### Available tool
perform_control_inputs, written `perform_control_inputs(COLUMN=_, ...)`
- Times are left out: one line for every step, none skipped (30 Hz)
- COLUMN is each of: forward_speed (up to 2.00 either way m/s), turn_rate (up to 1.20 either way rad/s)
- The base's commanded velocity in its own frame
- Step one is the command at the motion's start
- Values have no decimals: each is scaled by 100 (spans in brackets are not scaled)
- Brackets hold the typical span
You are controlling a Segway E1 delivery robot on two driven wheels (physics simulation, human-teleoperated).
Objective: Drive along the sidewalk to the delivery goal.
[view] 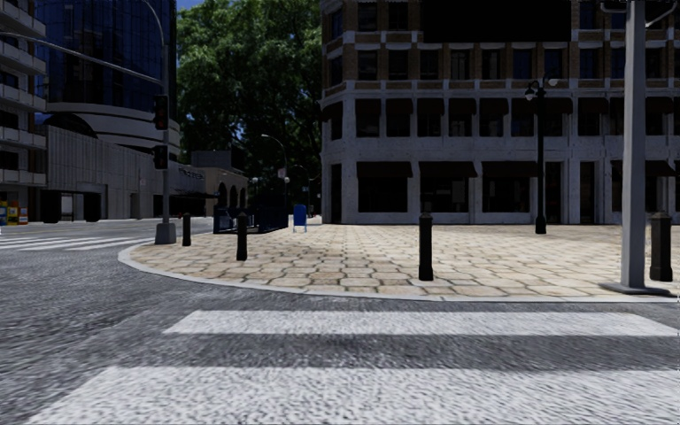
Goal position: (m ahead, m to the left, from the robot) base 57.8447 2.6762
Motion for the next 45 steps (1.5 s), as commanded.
perform_control_inputs(forward_speed=188, turn_rate=0)
perform_control_inputs(forward_speed=188, turn_rate=0)
perform_control_inputs(forward_speed=188, turn_rate=0)
perform_control_inputs(forward_speed=189, turn_rate=0)
perform_control_inputs(forward_speed=190, turn_rate=0)
perform_control_inputs(forward_speed=190, turn_rate=0)
perform_control_inputs(forward_speed=190, turn_rate=0)
perform_control_inputs(forward_speed=190, turn_rate=0)
perform_control_inputs(forward_speed=190, turn_rate=0)
perform_control_inputs(forward_speed=190, turn_rate=0)
perform_control_inputs(forward_speed=190, turn_rate=0)
perform_control_inputs(forward_speed=190, turn_rate=0)
perform_control_inputs(forward_speed=190, turn_rate=0)
perform_control_inputs(forward_speed=190, turn_rate=0)
perform_control_inputs(forward_speed=190, turn_rate=0)
perform_control_inputs(forward_speed=190, turn_rate=0)
perform_control_inputs(forward_speed=190, turn_rate=0)
perform_control_inputs(forward_speed=190, turn_rate=0)
perform_control_inputs(forward_speed=190, turn_rate=0)
perform_control_inputs(forward_speed=190, turn_rate=0)
perform_control_inputs(forward_speed=190, turn_rate=0)
perform_control_inputs(forward_speed=190, turn_rate=0)
perform_control_inputs(forward_speed=190, turn_rate=5)
perform_control_inputs(forward_speed=190, turn_rate=13)
perform_control_inputs(forward_speed=190, turn_rate=15)
perform_control_inputs(forward_speed=190, turn_rate=15)
perform_control_inputs(forward_speed=190, turn_rate=15)
perform_control_inputs(forward_speed=190, turn_rate=15)
perform_control_inputs(forward_speed=190, turn_rate=15)
perform_control_inputs(forward_speed=190, turn_rate=15)
perform_control_inputs(forward_speed=190, turn_rate=15)
perform_control_inputs(forward_speed=190, turn_rate=15)
perform_control_inputs(forward_speed=190, turn_rate=15)
perform_control_inputs(forward_speed=190, turn_rate=15)
perform_control_inputs(forward_speed=190, turn_rate=20)
perform_control_inputs(forward_speed=190, turn_rate=20)
perform_control_inputs(forward_speed=190, turn_rate=21)
perform_control_inputs(forward_speed=190, turn_rate=22)
perform_control_inputs(forward_speed=190, turn_rate=19)
perform_control_inputs(forward_speed=190, turn_rate=9)
perform_control_inputs(forward_speed=190, turn_rate=9)
perform_control_inputs(forward_speed=190, turn_rate=0)
perform_control_inputs(forward_speed=190, turn_rate=0)
perform_control_inputs(forward_speed=190, turn_rate=0)
perform_control_inputs(forward_speed=190, turn_rate=0)
